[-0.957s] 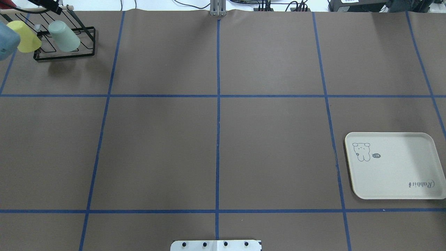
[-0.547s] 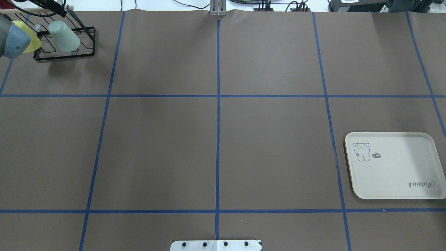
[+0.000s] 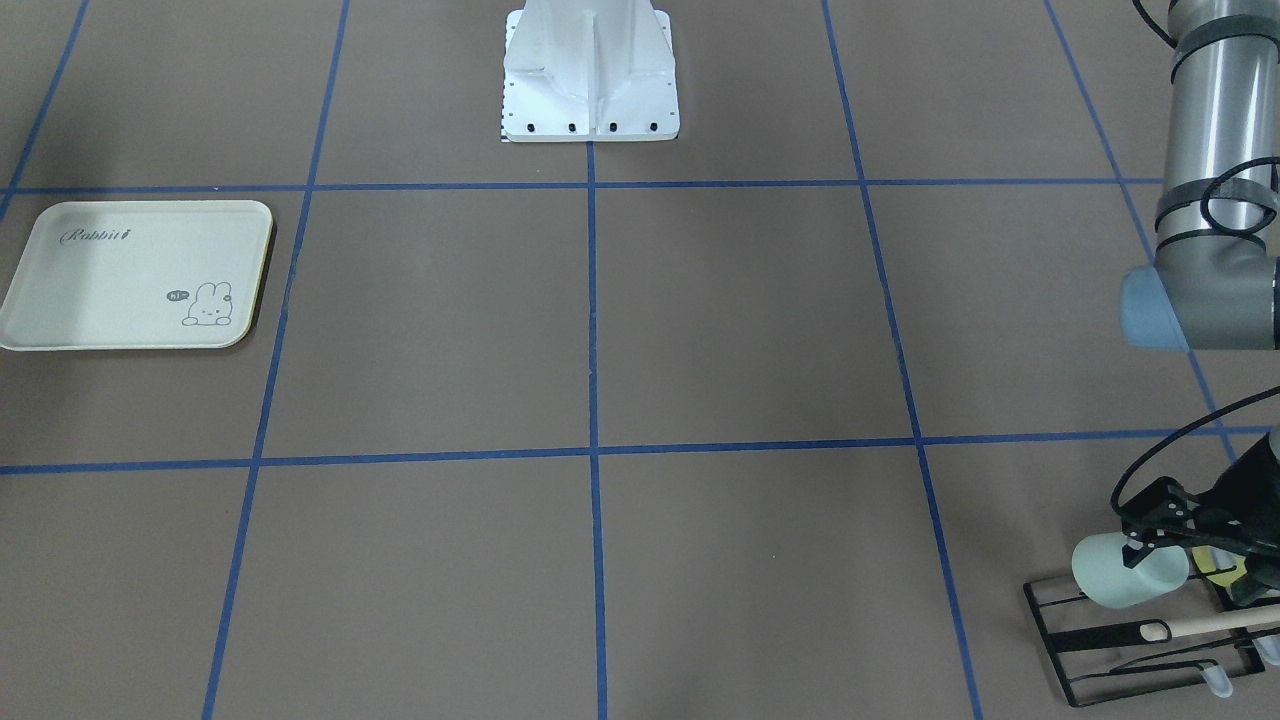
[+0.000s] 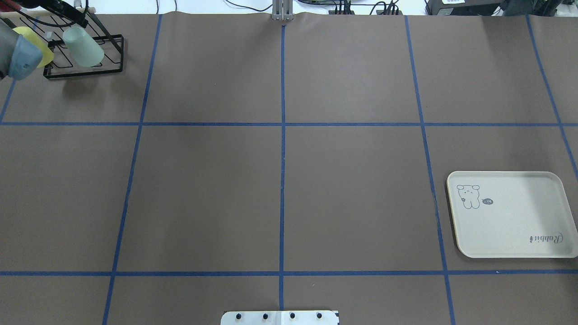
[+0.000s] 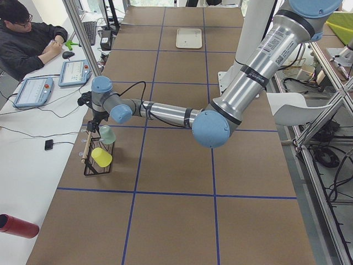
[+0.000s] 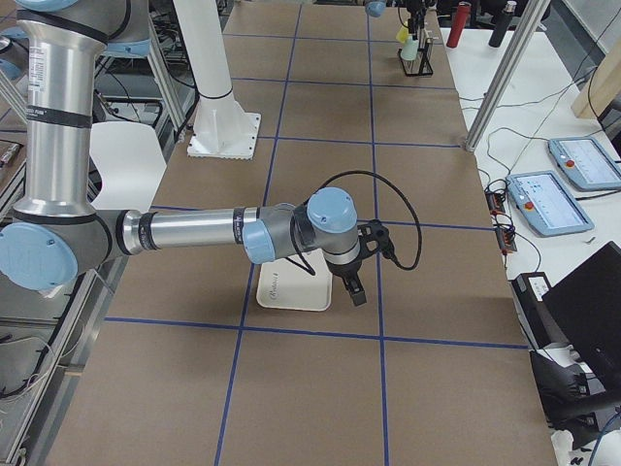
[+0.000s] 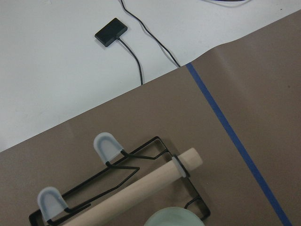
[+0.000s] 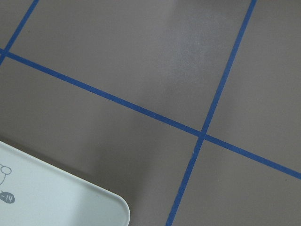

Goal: Left arm grabs green cup and hands to right arm on tray

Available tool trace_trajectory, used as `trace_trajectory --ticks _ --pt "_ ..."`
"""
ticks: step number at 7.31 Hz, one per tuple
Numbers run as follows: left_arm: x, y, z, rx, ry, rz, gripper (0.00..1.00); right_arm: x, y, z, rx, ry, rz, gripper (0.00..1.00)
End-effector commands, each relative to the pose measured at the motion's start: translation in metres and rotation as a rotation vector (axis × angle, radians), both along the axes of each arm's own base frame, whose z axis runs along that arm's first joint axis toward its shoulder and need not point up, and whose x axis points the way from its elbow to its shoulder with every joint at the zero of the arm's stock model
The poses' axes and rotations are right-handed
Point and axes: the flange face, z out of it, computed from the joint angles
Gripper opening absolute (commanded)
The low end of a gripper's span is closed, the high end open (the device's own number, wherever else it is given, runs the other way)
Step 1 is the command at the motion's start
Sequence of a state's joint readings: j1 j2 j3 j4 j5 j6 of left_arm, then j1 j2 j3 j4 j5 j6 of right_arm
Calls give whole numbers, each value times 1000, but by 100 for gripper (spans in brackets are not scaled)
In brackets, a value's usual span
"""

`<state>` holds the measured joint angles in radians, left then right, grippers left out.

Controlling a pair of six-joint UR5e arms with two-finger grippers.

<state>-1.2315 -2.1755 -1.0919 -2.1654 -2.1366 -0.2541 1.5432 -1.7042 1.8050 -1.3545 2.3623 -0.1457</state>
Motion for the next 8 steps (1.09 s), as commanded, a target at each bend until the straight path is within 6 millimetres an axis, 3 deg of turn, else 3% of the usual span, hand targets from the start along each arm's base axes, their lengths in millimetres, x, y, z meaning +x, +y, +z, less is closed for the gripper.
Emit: trace_trajectory --ticks 1,5,8 --pt "2 5 9 -11 0 7 100 0 0 1 -2 0 1 100" --pt "19 12 12 -43 15 5 100 0 0 0 -1 0 1 100" --pt "25 22 28 -41 14 17 100 0 1 2 -5 -2 1 100"
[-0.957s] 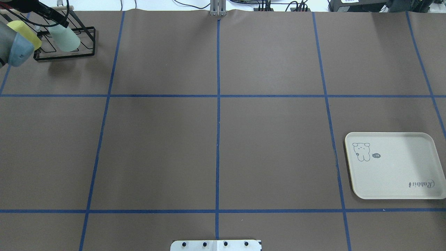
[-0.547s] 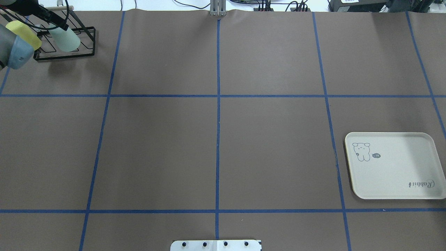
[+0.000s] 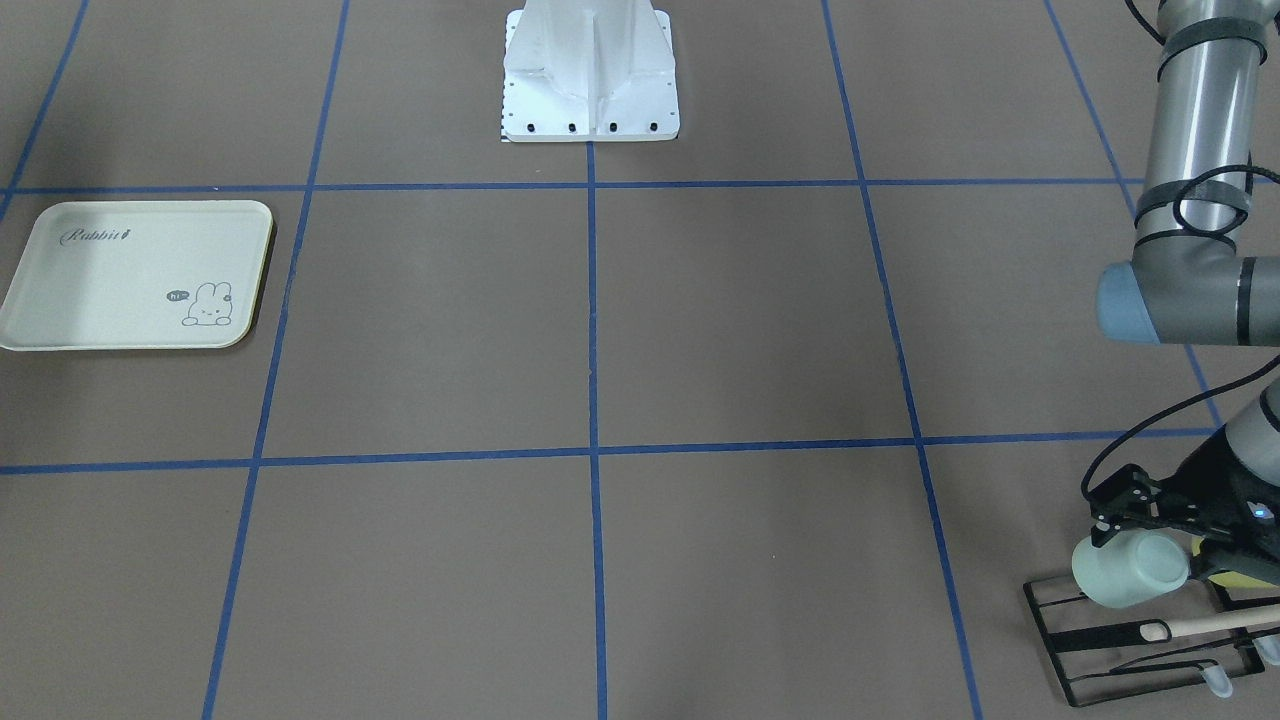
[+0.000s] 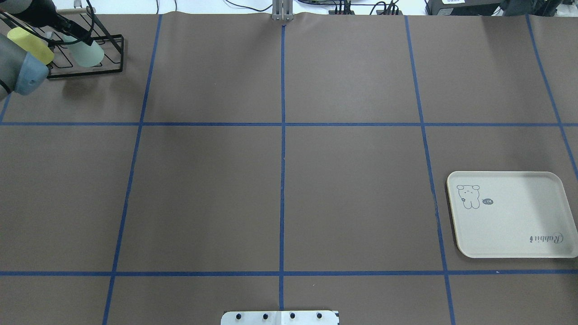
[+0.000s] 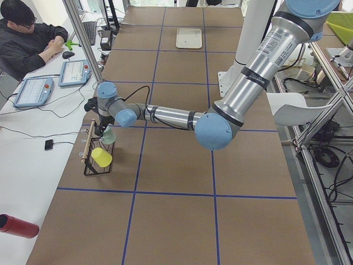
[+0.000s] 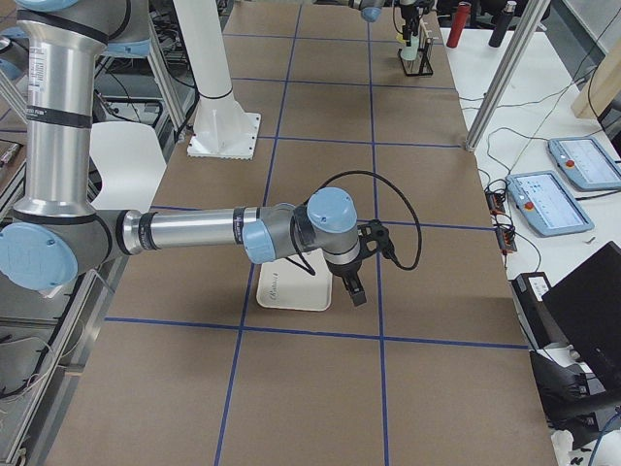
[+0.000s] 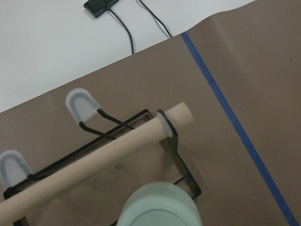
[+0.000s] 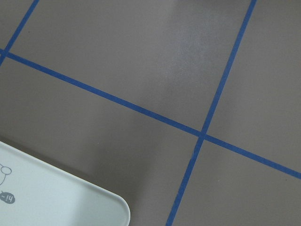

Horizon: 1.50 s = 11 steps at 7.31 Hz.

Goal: Left arm grabs green cup and hands to right arm on tray

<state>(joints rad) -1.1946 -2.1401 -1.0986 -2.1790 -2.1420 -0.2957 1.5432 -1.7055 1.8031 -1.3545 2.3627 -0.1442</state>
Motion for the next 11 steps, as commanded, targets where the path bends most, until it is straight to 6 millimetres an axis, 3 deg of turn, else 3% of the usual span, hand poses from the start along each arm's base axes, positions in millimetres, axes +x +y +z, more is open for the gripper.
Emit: trace_trajectory --ticks 1,2,11 --pt "1 5 7 5 4 2 97 0 0 1 -1 0 0 100" --pt "1 5 5 9 5 2 90 0 0 0 0 -1 0 100" --pt "-6 1 1 6 9 -22 91 0 0 -1 0 -4 -1 100"
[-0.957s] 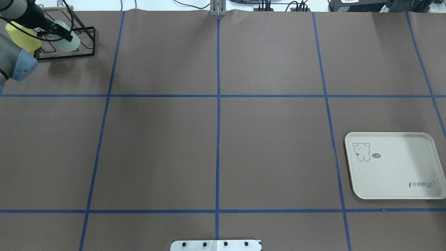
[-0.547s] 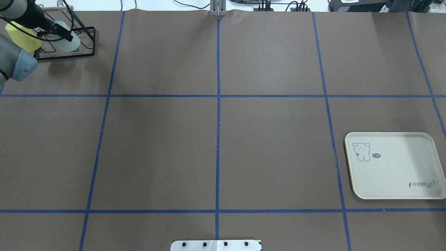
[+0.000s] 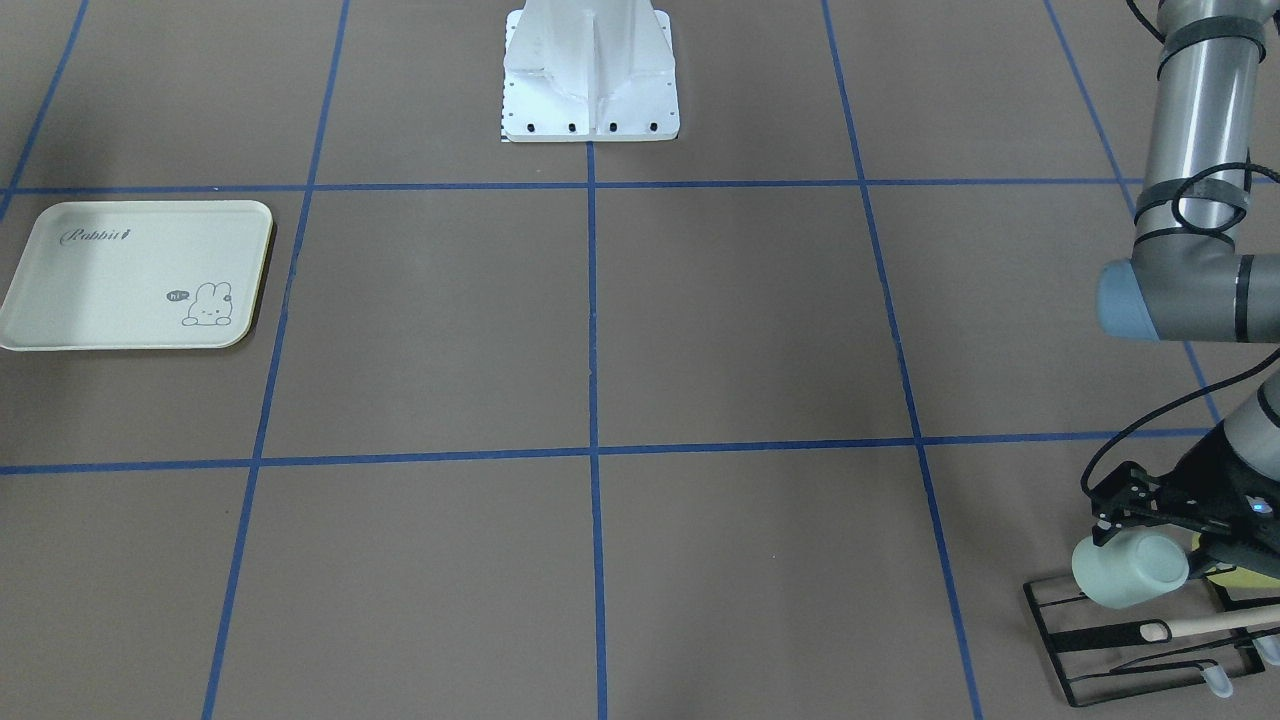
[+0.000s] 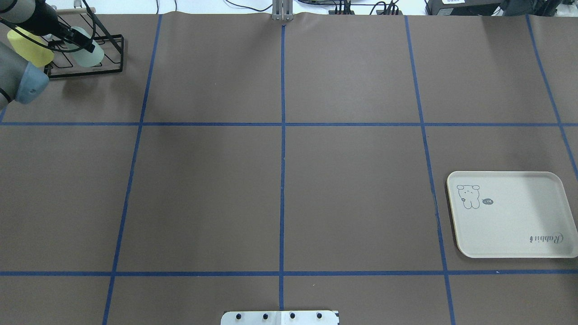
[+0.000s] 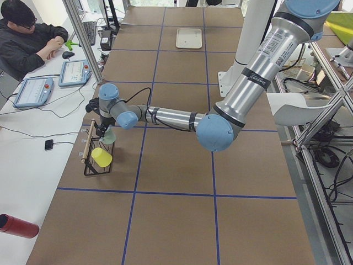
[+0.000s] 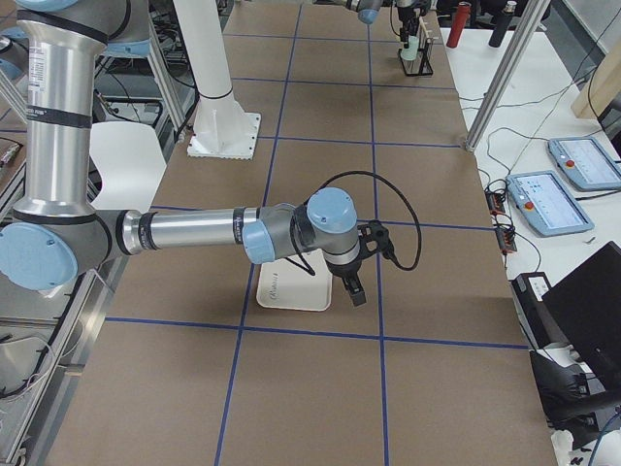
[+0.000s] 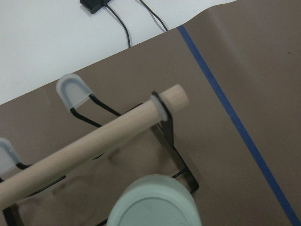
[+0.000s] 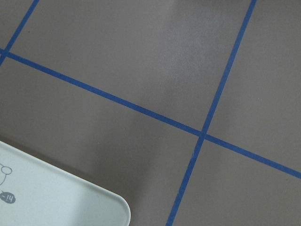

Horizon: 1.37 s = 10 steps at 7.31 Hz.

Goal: Left arm grabs green cup and hands to right arm on tray

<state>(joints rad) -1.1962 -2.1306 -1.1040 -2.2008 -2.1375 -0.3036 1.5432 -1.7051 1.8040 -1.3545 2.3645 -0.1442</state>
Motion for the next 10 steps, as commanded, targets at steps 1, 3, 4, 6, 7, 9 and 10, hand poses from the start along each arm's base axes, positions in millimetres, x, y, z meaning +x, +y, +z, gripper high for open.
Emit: trace_trajectory --ticks 1,3,4,6,7,9,10 --pt "-2 -1 0 -11 5 -14 91 0 0 0 1 -2 -1 100" --pt "-4 -1 0 -11 5 -18 91 0 0 -1 2 -2 -1 100" --pt "-3 -1 0 -11 5 -17 91 0 0 -1 2 -2 -1 100" --pt "-4 -1 0 -10 4 -17 51 0 0 -1 1 -2 -1 100" --pt "-4 -1 0 -10 3 -18 32 0 0 -1 2 -2 -1 100" --pt "-14 -4 -1 -9 5 -31 7 -2 1 -2 0 -23 -7 100" --pt "-20 -5 -2 -8 7 -39 3 -2 1 -2 2 -23 -7 100"
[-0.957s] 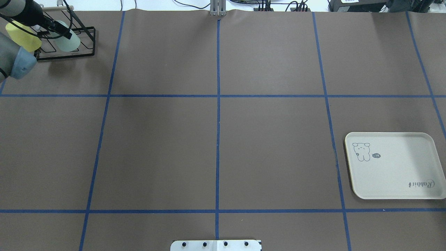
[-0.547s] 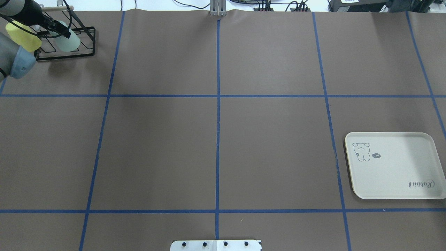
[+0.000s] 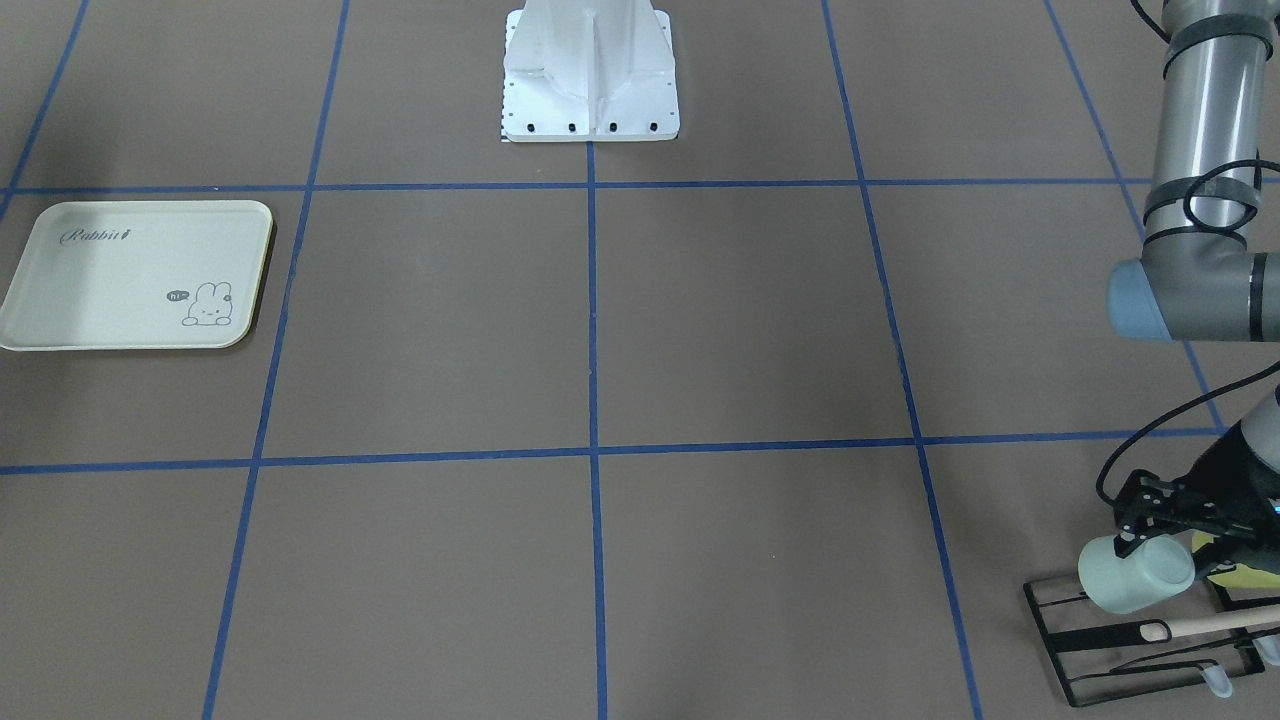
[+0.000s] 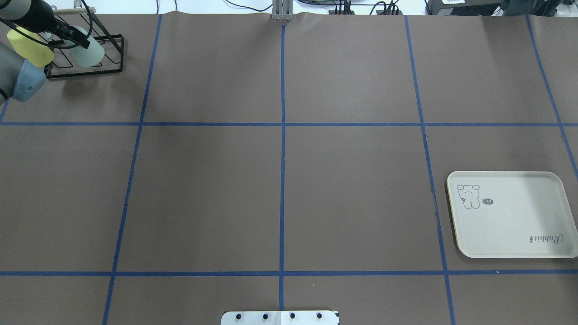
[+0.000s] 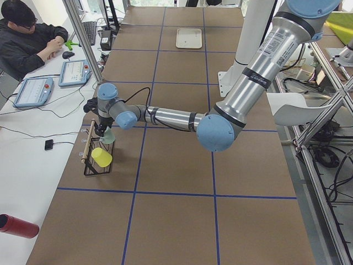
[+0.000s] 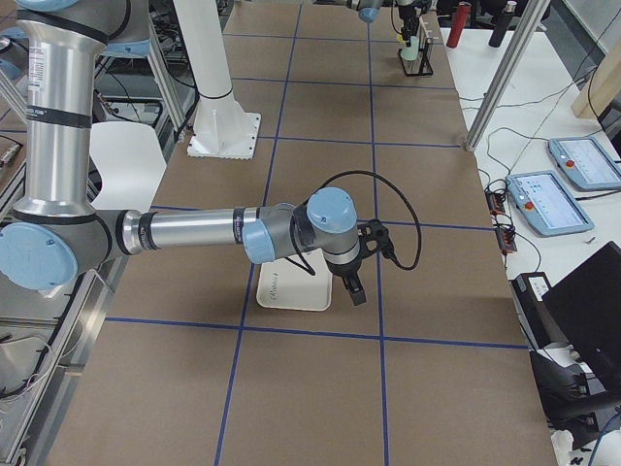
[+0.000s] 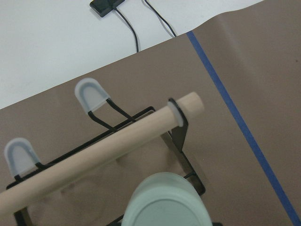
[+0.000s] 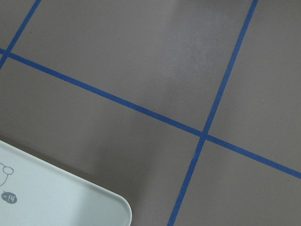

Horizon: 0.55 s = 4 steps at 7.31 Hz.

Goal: Left arm grabs green cup and hands to right arm on tray

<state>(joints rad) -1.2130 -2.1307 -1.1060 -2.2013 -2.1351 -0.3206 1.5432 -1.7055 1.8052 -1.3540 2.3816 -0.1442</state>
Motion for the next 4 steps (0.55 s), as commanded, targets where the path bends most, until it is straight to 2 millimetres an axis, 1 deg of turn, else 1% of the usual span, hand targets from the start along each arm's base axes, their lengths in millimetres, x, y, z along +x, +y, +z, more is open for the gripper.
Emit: trace_trajectory --ticks 1,2,4 --pt "-17 -2 -15 23 16 -20 2 0 0 -1 2 -7 -2 100" --pt "-23 -2 -24 33 31 -21 2 0 0 -1 1 -6 -2 100" --pt "-53 0 -34 20 114 11 2 0 0 -1 2 -7 -2 100"
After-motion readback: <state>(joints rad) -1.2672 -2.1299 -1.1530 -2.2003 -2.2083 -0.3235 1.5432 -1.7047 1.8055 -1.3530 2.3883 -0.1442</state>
